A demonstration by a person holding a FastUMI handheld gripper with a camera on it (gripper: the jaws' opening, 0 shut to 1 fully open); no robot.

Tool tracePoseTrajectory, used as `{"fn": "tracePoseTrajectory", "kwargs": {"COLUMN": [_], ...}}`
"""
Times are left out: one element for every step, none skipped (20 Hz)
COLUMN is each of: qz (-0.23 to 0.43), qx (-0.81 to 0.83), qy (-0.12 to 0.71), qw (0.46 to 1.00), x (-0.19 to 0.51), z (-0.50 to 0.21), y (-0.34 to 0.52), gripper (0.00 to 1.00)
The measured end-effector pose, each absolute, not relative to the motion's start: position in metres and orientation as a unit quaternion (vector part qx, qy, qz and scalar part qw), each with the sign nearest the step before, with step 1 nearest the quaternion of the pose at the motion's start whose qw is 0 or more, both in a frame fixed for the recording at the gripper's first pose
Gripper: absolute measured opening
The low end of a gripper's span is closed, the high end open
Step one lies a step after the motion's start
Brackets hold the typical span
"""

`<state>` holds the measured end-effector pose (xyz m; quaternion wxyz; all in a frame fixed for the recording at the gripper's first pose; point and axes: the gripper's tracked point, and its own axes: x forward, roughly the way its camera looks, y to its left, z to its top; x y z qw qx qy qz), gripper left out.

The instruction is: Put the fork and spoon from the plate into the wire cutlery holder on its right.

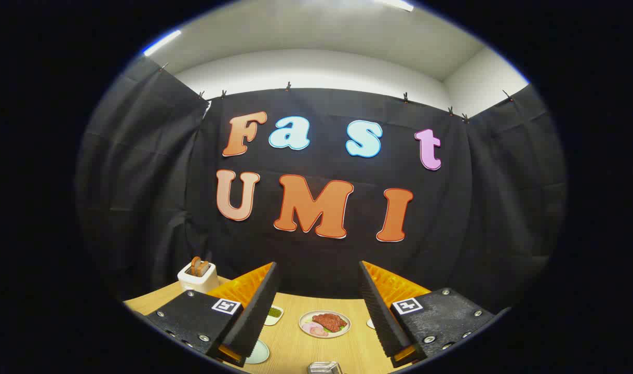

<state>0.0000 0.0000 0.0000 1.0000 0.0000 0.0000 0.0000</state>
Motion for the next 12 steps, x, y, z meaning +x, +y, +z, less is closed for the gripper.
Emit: {"fn": "tracePoseTrajectory", "kwargs": {"qz": [0.001,0.003,-0.001,-0.002,-0.003,-0.004,-0.003,-0.003,-0.001,-0.002,0.0,0.0], "qx": [-0.001,-0.001,-0.003,-0.003,-0.004,-0.003,-0.003,-0.003,-0.005,-0.007,-0.008,-0.007], "qy": [0.002,0.003,0.003,0.003,0.003,0.002,0.002,0.005,0.009,0.012,0.014,0.015], "qw": [1.0,1.0,1.0,1.0,1.0,1.0,1.0,1.0,1.0,1.0,1.0,1.0], "x": [0.0018,0.0033,0.0031,0.0037,0.005,0.005,0.0052,0.0061,0.006,0.0072,0.0063,0.0062], "z": [-0.0006,-0.0013,-0.0012,-0.0013,-0.0013,-0.0016,-0.0017,-0.0039,-0.0071,-0.0089,-0.0096,-0.0095], "y": [0.0002,0.0005,-0.0012,-0.0029,-0.0036,-0.0048,-0.0044,-0.0049,-0.0036,-0.0043,-0.0036,-0.0028], "gripper": [0.91,0.91,0.91,0.91,0.91,0.91,0.91,0.91,0.91,0.91,0.91,0.91]}}
